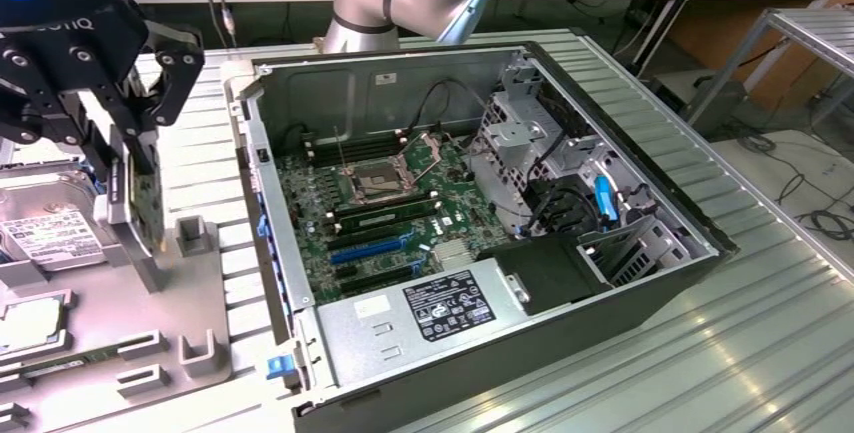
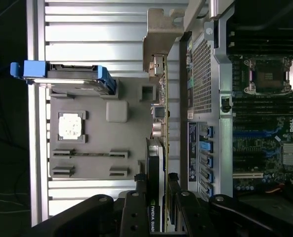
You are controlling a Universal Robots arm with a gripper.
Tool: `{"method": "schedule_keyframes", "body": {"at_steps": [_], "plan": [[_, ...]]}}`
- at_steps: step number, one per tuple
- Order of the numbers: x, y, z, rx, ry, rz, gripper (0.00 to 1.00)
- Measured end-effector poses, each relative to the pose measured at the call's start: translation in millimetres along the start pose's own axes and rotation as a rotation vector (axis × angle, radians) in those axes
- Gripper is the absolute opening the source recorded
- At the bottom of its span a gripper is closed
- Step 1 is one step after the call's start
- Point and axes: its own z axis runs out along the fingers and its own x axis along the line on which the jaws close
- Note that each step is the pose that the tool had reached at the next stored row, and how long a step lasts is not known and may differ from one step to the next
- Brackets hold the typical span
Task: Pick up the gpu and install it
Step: 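Pick up the gpu and move the gpu toward the slot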
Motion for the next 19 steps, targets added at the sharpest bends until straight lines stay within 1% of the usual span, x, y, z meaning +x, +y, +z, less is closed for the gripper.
{"method": "schedule_keyframes", "body": {"at_steps": [2,5,14,19], "plan": [[-0.2,0.2,-4.0,0.0001,0.0001,0.000,0.27],[-0.3,0.3,-6.6,0.0000,0.0000,0.000,0.27],[-0.3,0.4,-7.3,0.0001,0.0001,0.000,0.27],[-6.6,0.4,-7.0,0.0000,0.0002,0.000,0.27]]}}
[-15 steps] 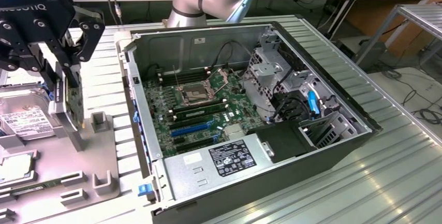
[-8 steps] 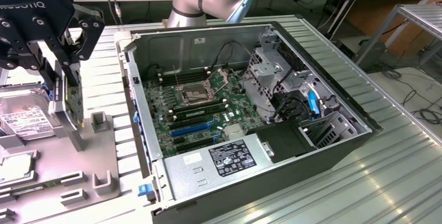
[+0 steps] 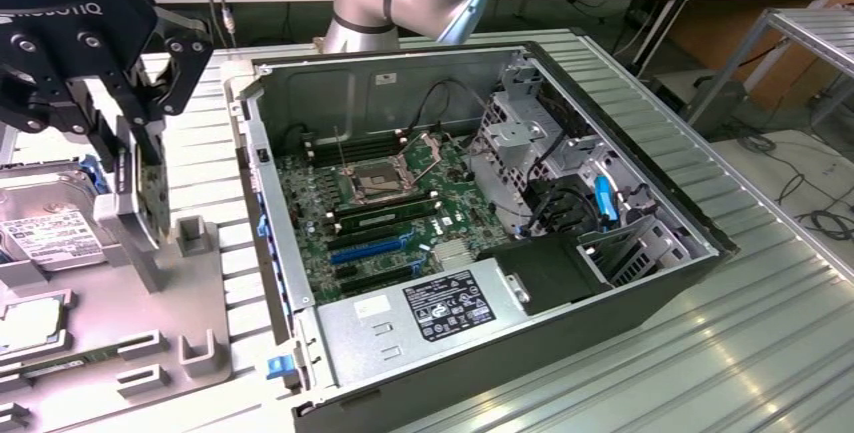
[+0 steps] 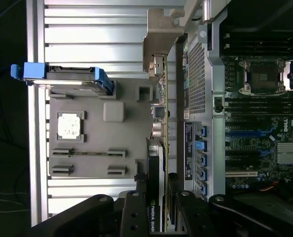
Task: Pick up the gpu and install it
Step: 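Pick up the gpu and move the gpu toward the slot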
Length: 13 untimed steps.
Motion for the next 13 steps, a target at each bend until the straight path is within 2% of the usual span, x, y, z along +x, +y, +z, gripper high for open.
{"method": "schedule_keyframes", "body": {"at_steps": [13], "plan": [[-10.4,0.1,0.4,0.0000,0.0000,0.000,0.27]]}}
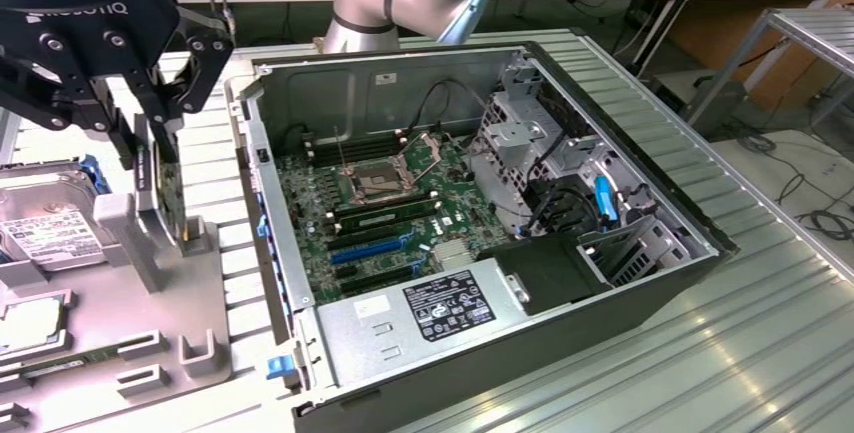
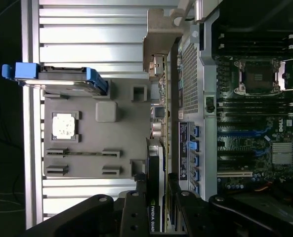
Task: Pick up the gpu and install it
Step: 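Pick up the gpu and move the gpu toward the slot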
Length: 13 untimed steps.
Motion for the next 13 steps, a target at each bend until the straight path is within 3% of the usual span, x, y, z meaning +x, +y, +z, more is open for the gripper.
{"method": "schedule_keyframes", "body": {"at_steps": [13], "plan": [[-9.1,0.1,0.3,0.0000,0.0000,0.000,0.27]]}}
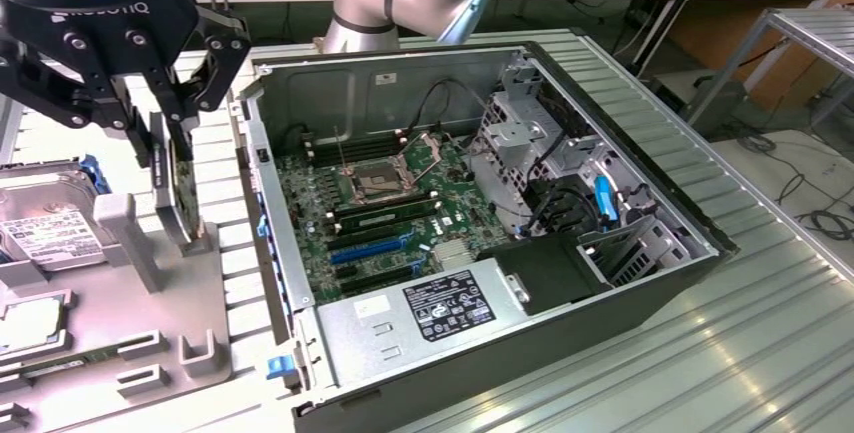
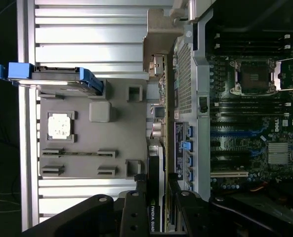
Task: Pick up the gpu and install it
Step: 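Pick up the gpu and move the gpu toward the slot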
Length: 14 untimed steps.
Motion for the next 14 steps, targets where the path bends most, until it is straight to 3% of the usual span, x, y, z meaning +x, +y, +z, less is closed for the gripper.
{"method": "schedule_keyframes", "body": {"at_steps": [14], "plan": [[-10.7,0.1,0.4,0.0000,0.0000,0.000,0.27]]}}
